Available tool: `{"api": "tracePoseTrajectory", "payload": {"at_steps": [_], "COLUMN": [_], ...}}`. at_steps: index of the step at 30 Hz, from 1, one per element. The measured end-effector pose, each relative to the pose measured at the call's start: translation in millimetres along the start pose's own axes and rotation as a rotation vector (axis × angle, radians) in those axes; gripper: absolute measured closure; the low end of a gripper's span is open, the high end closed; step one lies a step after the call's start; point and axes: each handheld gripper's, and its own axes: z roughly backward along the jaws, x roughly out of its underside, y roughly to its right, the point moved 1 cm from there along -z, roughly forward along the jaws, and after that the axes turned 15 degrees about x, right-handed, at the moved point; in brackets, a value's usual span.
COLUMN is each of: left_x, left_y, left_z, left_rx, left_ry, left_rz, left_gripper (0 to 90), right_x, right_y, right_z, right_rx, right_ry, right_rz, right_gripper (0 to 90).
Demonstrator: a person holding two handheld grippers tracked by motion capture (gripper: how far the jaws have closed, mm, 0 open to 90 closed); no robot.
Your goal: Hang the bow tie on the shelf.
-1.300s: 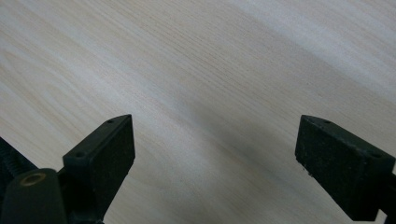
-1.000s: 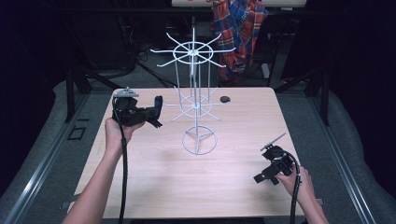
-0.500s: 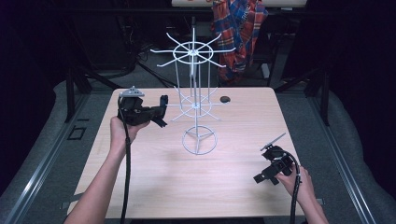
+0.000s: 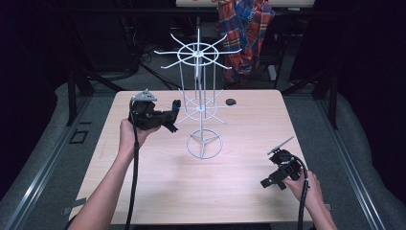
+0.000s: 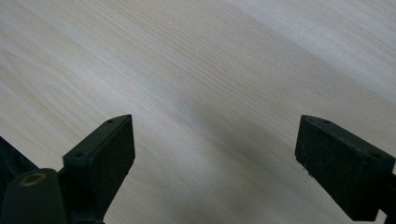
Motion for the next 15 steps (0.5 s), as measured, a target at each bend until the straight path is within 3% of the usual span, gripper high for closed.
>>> {"api": "tracePoseTrajectory", "payload": {"at_steps": [5,15], "left_x": [-1.9,7.1], "left_y": [3.4,-2.7], "left_z": [-4.0,-19.0], "left_rx": [0.014,0.048], "left_ry": [-0.013,-0.045], "left_rz": [-0.028,0.007], "left_gripper": [87.3,87.3], "right_x": [0.2,0.2], "right_y": [0.1,0.7], "right_z": [0.0,0.4], "right_rx": [0.001,0.007], "right_ry": [0.006,0.002], "right_rz": [0.001,0.008], "right_gripper": [11.8,11.8]}}
